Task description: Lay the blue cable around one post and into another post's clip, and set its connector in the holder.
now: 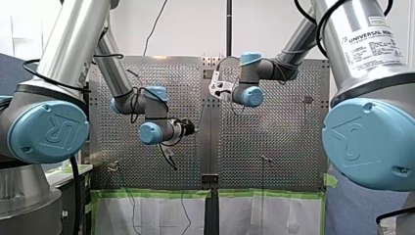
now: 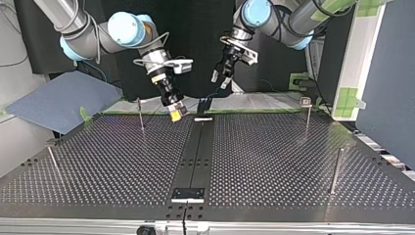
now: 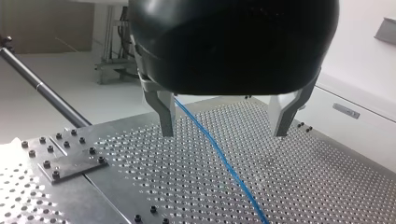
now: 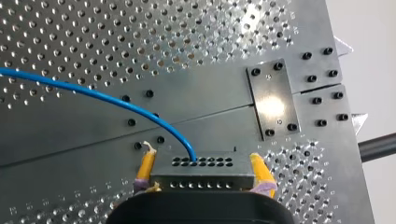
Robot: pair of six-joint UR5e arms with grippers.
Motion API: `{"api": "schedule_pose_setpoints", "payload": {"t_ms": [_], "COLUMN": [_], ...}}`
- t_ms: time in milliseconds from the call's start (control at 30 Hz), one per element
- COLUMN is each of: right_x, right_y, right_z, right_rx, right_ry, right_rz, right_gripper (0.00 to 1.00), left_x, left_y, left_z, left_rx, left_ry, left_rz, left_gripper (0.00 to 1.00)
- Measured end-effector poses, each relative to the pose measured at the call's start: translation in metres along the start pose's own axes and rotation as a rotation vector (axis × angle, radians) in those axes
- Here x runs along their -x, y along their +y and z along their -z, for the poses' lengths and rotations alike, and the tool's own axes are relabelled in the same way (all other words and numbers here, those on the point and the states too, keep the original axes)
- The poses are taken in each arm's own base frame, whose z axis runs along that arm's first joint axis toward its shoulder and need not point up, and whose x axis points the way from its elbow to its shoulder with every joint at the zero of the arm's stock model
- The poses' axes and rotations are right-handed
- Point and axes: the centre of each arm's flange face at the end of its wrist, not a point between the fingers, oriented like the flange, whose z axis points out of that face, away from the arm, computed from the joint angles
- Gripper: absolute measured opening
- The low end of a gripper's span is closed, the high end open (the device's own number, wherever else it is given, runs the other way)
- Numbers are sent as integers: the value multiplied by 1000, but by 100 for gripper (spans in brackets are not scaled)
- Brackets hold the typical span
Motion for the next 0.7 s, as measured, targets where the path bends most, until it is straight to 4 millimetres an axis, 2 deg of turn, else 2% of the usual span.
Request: {"api": "schedule_pose_setpoints", "payload": {"t_ms": [367, 700], "right_x": [-2, 0], "right_y": [-15, -22], "right_z": [-3, -1], "right_rx": [-22, -32], "right_ry": [4, -3], "right_rz": [-7, -12], "right_gripper": [0, 0], "left_x": [-18, -10], "left_y": [12, 18], "left_z": [-16, -26], "left_rx": [20, 37], "left_ry": [19, -19], "left_rz": [91, 172], "left_gripper": [100, 100]}}
